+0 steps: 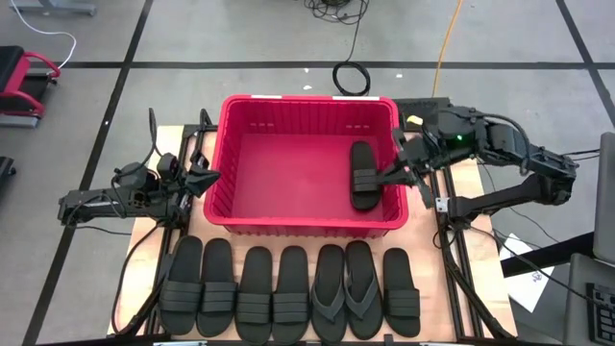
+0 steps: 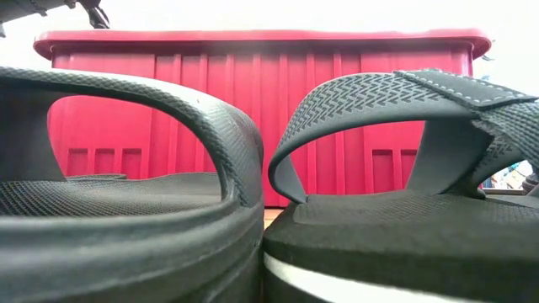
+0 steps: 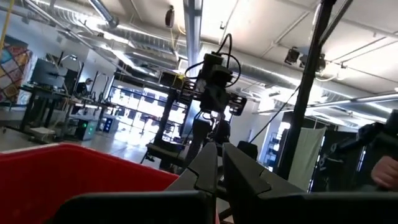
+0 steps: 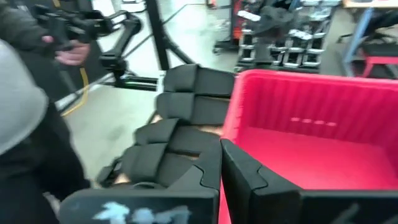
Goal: Pick and place slides into bin
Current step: Put the slide into the bin
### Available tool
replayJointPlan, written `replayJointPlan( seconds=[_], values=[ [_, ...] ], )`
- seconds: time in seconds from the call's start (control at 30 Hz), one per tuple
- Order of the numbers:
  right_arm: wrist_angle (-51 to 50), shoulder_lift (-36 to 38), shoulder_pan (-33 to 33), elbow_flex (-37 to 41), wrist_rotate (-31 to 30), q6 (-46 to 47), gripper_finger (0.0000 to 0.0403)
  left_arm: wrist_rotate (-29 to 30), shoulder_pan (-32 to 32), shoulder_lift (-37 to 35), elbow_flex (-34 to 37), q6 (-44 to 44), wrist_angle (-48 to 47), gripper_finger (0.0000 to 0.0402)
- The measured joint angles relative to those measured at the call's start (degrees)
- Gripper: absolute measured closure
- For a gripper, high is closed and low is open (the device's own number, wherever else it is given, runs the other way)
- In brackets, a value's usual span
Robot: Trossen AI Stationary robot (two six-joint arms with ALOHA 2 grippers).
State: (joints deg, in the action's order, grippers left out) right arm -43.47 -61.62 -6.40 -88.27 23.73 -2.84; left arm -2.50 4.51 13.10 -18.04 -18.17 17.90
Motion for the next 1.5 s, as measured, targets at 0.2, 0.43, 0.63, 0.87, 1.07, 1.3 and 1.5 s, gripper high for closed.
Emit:
replayJointPlan(
  seconds=[0.2, 0.43, 0.63, 0.87, 1.07, 1.3, 1.5],
  values=[
    [-9.71, 5.38, 4.21, 0.0, 0.09, 4.54, 0.0403, 2.31, 0.0, 0.0, 0.0, 0.44, 0.01, 0.0378],
    [-29.86, 9.91, 10.71, 0.0, 4.99, 15.3, 0.0403, 3.47, 0.0, 0.0, 0.0, 1.1, -0.03, 0.0378],
    [-43.36, 9.59, 21.15, 0.25, 4.95, 17.05, 0.0403, 6.87, 0.0, 0.0, 0.0, 1.48, -0.05, 0.0378],
    [-38.05, 10.12, 29.65, 10.54, 3.32, 17.11, 0.0403, 9.06, 0.0, 0.0, 0.0, 1.49, -0.07, 0.0378],
    [-19.39, 11.64, 37.7, 25.31, 0.51, 26.33, 0.0403, 8.88, 0.0, 0.0, 0.0, 1.08, -0.09, 0.0378],
    [-8.13, 8.61, 52.91, 31.56, -15.39, 44.74, 0.0403, 8.56, 0.0, 0.0, 0.0, 1.05, -0.1, 0.0378],
    [6.21, 5.59, 56.8, 37.52, -20.61, 55.97, 0.0403, 8.54, 0.0, 0.0, 0.0, 1.02, -0.09, 0.0378]
  ],
)
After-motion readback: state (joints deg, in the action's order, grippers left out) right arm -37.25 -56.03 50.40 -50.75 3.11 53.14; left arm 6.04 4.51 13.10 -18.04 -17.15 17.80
